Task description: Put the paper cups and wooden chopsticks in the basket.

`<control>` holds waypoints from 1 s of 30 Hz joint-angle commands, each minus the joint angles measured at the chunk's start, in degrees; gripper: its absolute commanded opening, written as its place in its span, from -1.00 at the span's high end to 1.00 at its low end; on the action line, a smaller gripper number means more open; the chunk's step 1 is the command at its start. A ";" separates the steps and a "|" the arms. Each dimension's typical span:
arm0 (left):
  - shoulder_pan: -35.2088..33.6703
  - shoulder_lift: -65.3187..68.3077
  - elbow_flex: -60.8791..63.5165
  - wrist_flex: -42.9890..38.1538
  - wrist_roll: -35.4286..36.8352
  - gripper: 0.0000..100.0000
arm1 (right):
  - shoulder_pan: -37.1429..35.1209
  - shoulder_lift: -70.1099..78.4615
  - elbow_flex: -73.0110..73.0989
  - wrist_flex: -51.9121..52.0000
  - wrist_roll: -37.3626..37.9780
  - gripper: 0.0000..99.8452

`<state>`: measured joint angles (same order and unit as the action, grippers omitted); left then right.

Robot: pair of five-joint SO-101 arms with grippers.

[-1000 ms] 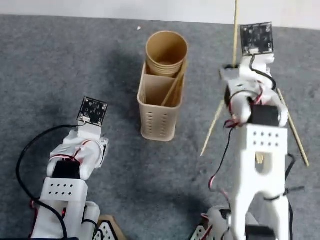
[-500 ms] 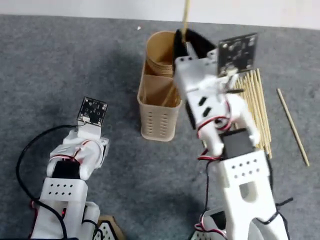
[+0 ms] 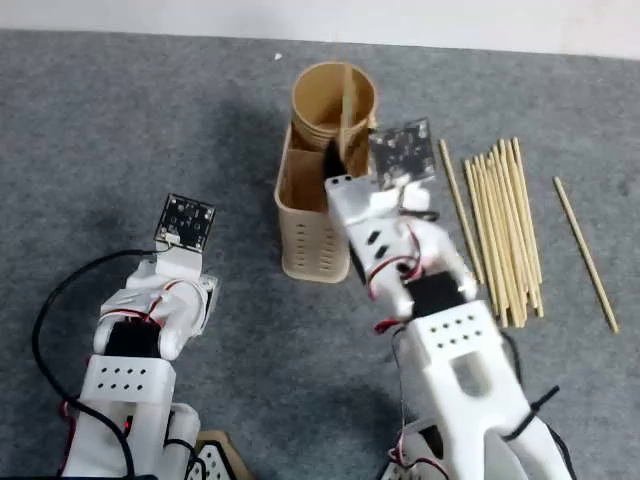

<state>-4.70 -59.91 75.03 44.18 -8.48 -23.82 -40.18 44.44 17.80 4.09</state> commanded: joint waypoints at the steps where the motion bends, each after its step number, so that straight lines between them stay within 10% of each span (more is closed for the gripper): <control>1: 0.75 -0.75 -0.22 -0.97 0.35 0.71 | 6.29 -5.49 -12.18 13.14 0.70 0.42; 9: 0.75 -0.57 -0.13 -1.67 0.35 0.71 | 27.56 -5.49 -28.18 35.91 19.43 0.42; 17: 0.75 -0.57 -0.13 -1.67 0.35 0.71 | 39.52 21.14 -21.14 37.05 38.33 0.42; 30: 0.75 -0.57 -0.04 -1.67 0.35 0.71 | 41.27 45.93 -26.24 27.91 38.68 0.50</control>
<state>-4.70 -59.91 75.12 43.47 -8.48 16.70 5.10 20.62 48.40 42.24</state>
